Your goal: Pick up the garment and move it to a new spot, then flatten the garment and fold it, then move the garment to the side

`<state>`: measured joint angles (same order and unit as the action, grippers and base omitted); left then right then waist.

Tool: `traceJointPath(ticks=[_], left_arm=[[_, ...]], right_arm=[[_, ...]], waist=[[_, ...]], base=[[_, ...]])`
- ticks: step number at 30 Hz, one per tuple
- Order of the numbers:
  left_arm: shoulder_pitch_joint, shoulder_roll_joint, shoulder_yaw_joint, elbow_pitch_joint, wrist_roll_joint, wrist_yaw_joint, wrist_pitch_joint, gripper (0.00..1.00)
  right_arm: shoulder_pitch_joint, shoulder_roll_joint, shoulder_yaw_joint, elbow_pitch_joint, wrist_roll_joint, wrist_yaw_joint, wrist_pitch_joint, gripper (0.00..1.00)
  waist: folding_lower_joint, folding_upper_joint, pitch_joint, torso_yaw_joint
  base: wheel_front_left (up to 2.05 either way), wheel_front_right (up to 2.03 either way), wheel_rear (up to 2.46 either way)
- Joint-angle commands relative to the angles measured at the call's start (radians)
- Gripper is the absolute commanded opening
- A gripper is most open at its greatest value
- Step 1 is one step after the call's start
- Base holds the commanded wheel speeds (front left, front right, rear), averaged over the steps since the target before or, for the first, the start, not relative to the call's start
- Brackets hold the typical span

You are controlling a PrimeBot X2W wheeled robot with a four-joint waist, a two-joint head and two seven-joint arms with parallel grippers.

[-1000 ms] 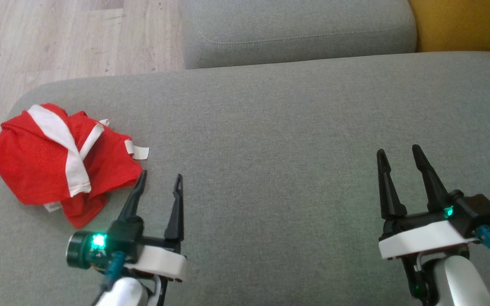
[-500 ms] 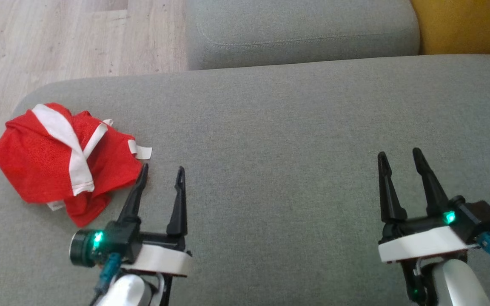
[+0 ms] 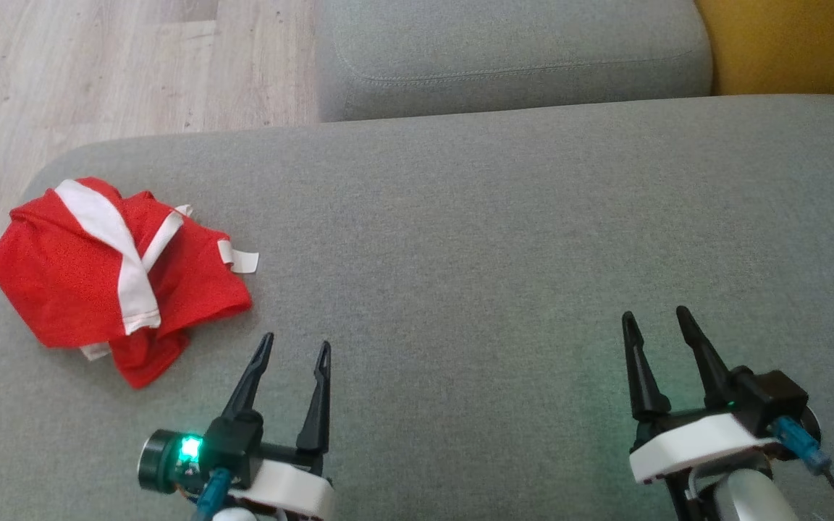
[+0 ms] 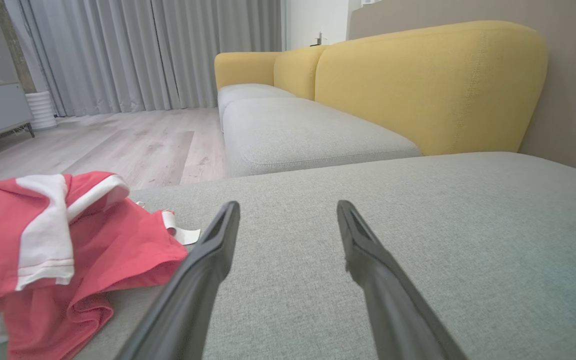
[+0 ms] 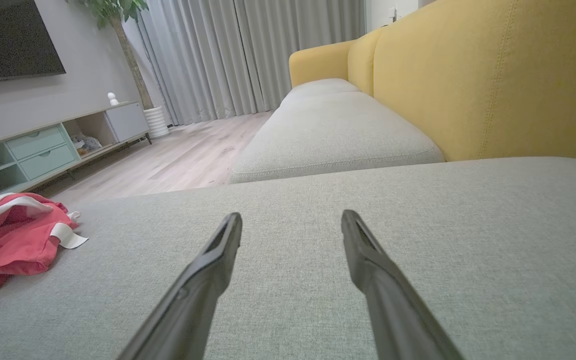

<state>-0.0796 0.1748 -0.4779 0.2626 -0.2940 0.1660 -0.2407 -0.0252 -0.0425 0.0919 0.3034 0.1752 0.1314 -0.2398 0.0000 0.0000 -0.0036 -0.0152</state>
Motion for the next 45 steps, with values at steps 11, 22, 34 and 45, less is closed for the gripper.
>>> traceJointPath(ticks=[11,22,34,45], left_arm=[[-0.033,-0.043,0.107,-0.006,0.079,-0.05,-0.021,1.0],[-0.014,-0.069,0.184,0.005,0.097,-0.084,-0.021,1.0],[0.017,-0.061,0.242,0.021,0.121,-0.089,-0.021,1.0],[0.047,-0.055,0.266,0.024,0.139,-0.1,-0.021,1.0]], right_arm=[[-0.052,-0.008,0.029,-0.012,-0.02,-0.001,-0.022,1.0],[-0.03,-0.008,0.079,-0.029,0.002,-0.001,-0.022,1.0],[-0.007,-0.008,0.152,-0.048,0.024,-0.001,-0.022,1.0],[0.014,-0.008,0.186,-0.061,0.051,-0.001,-0.022,1.0]], waist=[[0.0,0.0,-0.007,0.002],[0.0,0.0,-0.03,0.095],[0.0,0.0,-0.059,0.25],[0.0,0.0,-0.078,0.373]], base=[[0.0,0.0,0.0],[0.0,0.0,0.0],[0.0,0.0,0.0],[0.0,0.0,0.0]])
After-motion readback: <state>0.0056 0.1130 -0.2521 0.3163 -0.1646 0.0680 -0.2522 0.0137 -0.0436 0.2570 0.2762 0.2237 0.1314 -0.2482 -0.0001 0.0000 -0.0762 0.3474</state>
